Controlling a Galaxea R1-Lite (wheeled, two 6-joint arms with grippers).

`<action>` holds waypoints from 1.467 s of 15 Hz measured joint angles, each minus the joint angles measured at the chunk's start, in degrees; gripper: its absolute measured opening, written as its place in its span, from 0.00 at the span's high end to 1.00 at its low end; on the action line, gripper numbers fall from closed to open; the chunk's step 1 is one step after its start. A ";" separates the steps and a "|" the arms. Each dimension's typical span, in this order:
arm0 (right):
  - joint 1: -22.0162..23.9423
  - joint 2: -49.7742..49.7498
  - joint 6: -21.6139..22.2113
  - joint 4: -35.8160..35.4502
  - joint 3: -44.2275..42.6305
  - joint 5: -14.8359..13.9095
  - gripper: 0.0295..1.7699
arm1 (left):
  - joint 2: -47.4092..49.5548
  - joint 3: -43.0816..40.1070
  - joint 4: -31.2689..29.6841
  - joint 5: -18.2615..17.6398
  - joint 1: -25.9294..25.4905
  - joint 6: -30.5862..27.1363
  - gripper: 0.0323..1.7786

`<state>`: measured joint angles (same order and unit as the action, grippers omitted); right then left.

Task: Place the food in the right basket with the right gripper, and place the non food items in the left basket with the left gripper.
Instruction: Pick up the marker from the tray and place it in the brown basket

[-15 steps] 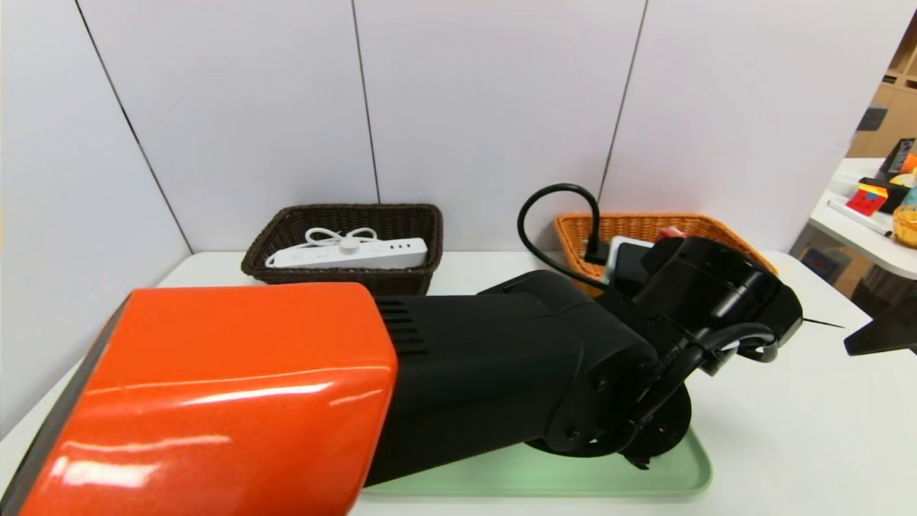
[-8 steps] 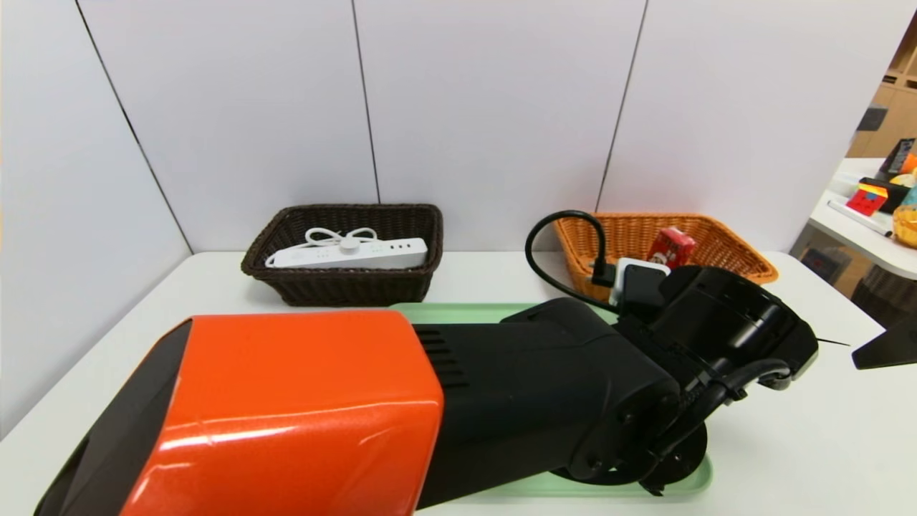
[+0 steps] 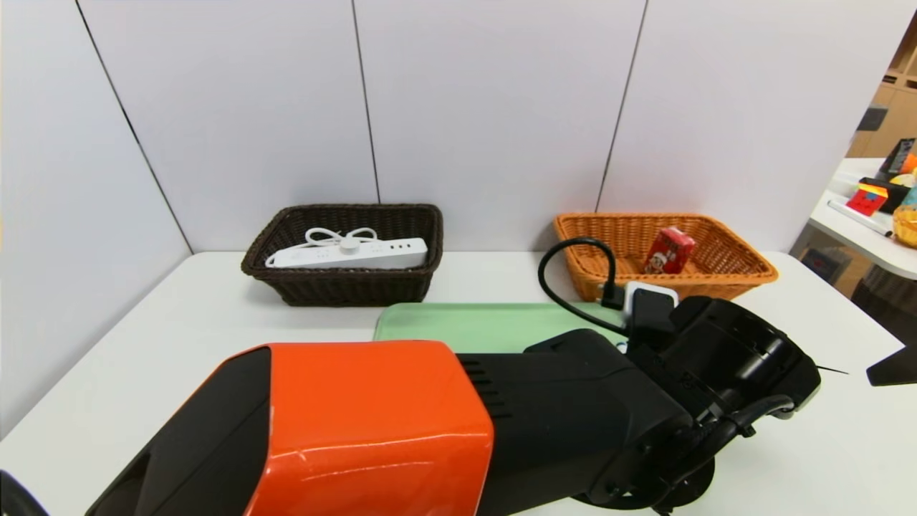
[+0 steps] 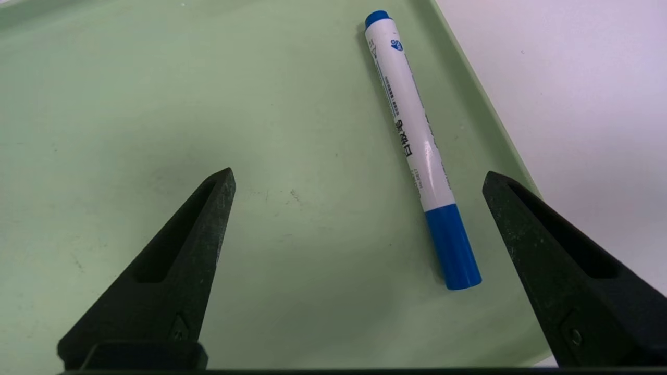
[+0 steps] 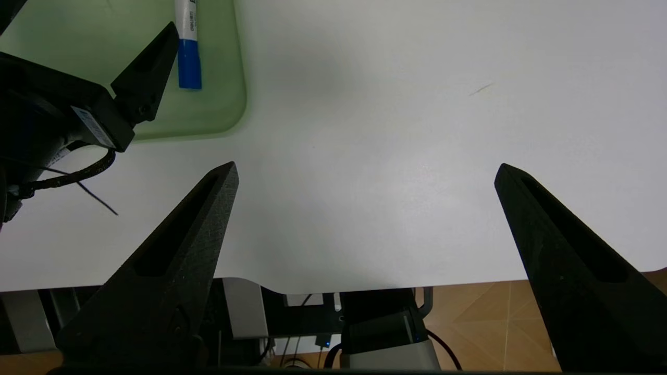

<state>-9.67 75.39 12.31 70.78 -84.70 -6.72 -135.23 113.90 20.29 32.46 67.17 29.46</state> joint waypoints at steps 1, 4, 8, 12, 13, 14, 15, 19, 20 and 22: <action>0.00 -0.23 0.00 0.00 0.20 0.00 0.04 | -0.30 0.00 -0.23 0.06 0.02 -0.02 0.05; 0.02 -0.89 0.00 0.00 0.48 -0.02 0.04 | -1.23 0.00 -0.34 0.04 0.00 -0.04 0.05; 0.02 -2.07 0.02 0.02 1.46 -0.02 0.04 | -2.43 0.00 -1.11 1.13 0.02 -0.17 0.05; 0.02 -2.40 0.00 -0.06 1.51 0.00 0.04 | -3.28 0.00 -2.57 1.49 0.09 -0.45 0.05; 0.02 -2.40 0.00 -0.09 1.52 -0.06 0.04 | -3.46 0.00 -2.62 1.51 0.06 -0.41 0.05; 0.02 -2.40 -0.05 -0.49 1.51 0.00 0.04 | -3.66 0.00 -2.68 1.51 0.06 -0.41 0.05; 0.02 -2.40 -0.09 -1.46 1.51 0.02 0.04 | -3.85 0.00 -2.71 1.52 0.06 -0.44 0.05; 0.00 -2.27 -0.13 -2.49 1.55 0.02 0.04 | -4.27 0.00 -1.82 2.51 0.06 -0.52 0.05; -0.02 -2.23 -0.16 -2.67 1.57 0.07 0.04 | -4.27 0.00 -1.02 3.63 0.00 -0.67 0.05; -0.06 -2.18 -0.16 -2.93 1.57 0.09 0.04 | -4.07 0.00 0.18 4.19 -0.41 -1.08 0.05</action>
<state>-9.73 73.20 12.15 67.85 -83.13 -6.63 -139.30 113.90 20.47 36.66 66.76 28.38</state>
